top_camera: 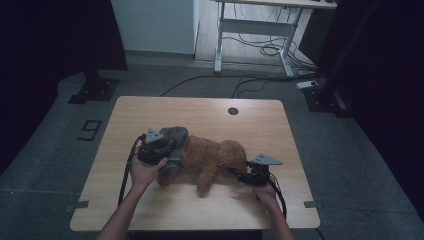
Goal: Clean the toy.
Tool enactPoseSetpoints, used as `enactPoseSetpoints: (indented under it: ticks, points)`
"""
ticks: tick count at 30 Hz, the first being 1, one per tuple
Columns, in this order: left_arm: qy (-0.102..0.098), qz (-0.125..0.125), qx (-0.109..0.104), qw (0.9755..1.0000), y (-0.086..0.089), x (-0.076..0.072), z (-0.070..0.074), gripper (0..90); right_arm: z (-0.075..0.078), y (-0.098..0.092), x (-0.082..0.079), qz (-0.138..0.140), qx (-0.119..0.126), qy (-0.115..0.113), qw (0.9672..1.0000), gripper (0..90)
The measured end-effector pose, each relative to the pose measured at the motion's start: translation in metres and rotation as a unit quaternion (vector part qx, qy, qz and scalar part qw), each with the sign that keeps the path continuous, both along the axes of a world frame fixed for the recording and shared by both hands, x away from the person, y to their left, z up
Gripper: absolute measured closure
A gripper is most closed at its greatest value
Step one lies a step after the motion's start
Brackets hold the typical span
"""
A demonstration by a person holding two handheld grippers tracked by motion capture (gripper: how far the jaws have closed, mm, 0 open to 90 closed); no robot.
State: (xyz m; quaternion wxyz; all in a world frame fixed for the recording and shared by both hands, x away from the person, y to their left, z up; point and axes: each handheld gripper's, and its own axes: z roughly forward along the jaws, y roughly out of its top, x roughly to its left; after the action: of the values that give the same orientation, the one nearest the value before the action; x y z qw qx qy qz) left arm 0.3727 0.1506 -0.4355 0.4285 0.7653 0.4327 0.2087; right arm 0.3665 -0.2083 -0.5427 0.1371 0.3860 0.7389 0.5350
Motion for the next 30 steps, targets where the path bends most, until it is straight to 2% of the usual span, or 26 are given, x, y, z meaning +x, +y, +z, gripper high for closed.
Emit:
enactPoseSetpoints:
  ticks: [3,5,7,10,12,13,14,15,17,18,22,24,30]
  points:
    - [-0.012,-0.031,0.005,0.9994,-0.029,-0.001,0.011,75.6,0.000,0.000,0.000,0.000,-0.001,0.000,1.0000,40.5]
    - [-0.028,-0.050,0.035,0.9977,-0.053,-0.003,0.014,75.6,0.000,0.000,-0.001,-0.001,0.000,0.000,1.0000,40.4]
    - [-0.035,-0.073,0.047,0.9957,-0.078,-0.005,0.014,75.6,0.000,0.001,-0.001,-0.002,0.001,0.000,1.0000,40.3]
    - [-0.033,-0.103,0.054,0.9926,-0.117,-0.002,0.012,75.6,0.001,0.001,-0.002,-0.001,-0.002,0.000,1.0000,40.2]
    - [-0.023,-0.114,0.062,0.9912,-0.135,0.002,0.008,75.6,0.001,0.001,-0.002,-0.001,-0.002,-0.001,1.0000,40.2]
    - [-0.018,-0.115,0.071,0.9907,-0.144,0.006,0.004,75.5,0.001,0.001,-0.002,-0.002,-0.003,-0.003,1.0000,40.2]
    - [-0.011,-0.110,0.088,0.9899,-0.151,0.010,-0.004,75.5,0.001,0.001,-0.002,-0.001,-0.004,-0.002,1.0000,40.2]
    - [-0.006,-0.107,0.089,0.9903,-0.152,0.012,-0.009,75.6,0.001,0.001,-0.003,-0.001,-0.006,-0.001,1.0000,40.1]
    - [0.005,-0.101,0.058,0.9932,-0.145,0.016,-0.015,75.6,-0.001,0.000,-0.002,-0.003,-0.009,0.001,1.0000,39.8]
    - [0.006,-0.096,0.055,0.9938,-0.138,0.017,-0.016,75.7,-0.001,-0.001,-0.002,-0.002,-0.007,0.002,1.0000,39.8]
    - [-0.019,-0.073,0.090,0.9931,-0.114,0.014,-0.013,75.8,0.000,0.002,-0.003,-0.001,-0.012,-0.007,0.9999,39.9]
    - [-0.029,-0.056,0.097,0.9933,-0.098,0.012,-0.010,75.7,0.000,0.003,-0.003,-0.001,-0.015,-0.009,0.9998,39.8]
    - [-0.026,-0.022,0.091,0.9952,-0.052,0.010,-0.010,75.8,0.000,0.002,-0.003,-0.001,-0.010,-0.008,0.9999,39.8]
